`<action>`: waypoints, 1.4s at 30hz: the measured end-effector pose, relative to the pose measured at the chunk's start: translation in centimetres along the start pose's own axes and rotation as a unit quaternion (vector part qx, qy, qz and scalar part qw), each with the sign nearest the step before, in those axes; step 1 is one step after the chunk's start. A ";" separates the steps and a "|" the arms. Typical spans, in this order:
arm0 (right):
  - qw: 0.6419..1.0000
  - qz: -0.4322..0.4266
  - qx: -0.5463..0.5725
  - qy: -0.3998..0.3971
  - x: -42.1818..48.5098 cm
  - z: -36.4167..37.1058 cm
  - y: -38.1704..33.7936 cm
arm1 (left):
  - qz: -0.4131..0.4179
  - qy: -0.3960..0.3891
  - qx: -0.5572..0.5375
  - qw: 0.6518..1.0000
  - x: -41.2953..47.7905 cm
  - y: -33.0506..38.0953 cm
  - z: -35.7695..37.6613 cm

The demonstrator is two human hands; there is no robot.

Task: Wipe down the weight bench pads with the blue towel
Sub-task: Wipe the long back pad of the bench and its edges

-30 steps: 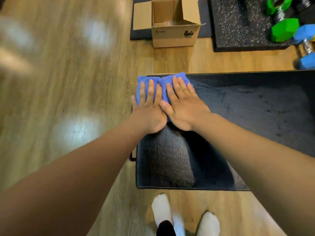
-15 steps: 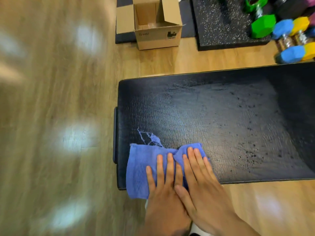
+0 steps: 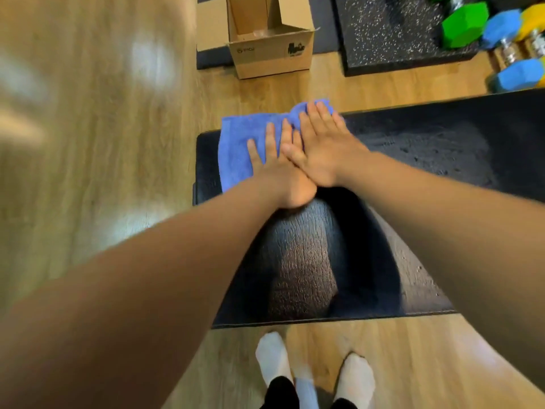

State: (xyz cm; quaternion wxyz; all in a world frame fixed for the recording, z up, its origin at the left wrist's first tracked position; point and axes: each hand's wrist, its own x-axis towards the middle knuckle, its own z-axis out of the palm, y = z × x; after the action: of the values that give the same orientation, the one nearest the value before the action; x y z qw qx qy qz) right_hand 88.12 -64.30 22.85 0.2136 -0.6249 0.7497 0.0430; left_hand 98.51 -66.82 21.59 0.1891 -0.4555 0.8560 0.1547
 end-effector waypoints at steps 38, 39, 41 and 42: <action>0.993 0.003 0.103 0.060 -17.9 4.4 8.7 | 0.054 0.105 0.020 0.993 -12.3 14.8 7.3; 0.993 0.007 0.103 0.054 -20.5 5.3 9.2 | 0.062 0.098 0.018 0.993 -14.3 16.1 8.5; 0.995 0.013 0.091 0.028 -24.6 6.5 10.5 | 0.070 0.080 -0.001 0.994 -17.0 18.5 10.2; 0.996 0.012 0.092 0.015 -25.8 6.7 11.2 | 0.068 0.074 -0.015 0.995 -17.4 19.3 10.5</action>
State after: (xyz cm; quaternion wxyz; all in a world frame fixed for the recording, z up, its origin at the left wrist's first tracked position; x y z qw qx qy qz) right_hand 82.48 -35.96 24.15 0.2587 -0.5941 0.7609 -0.0330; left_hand 93.21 -39.31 22.26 0.1069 -0.4090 0.8945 0.1458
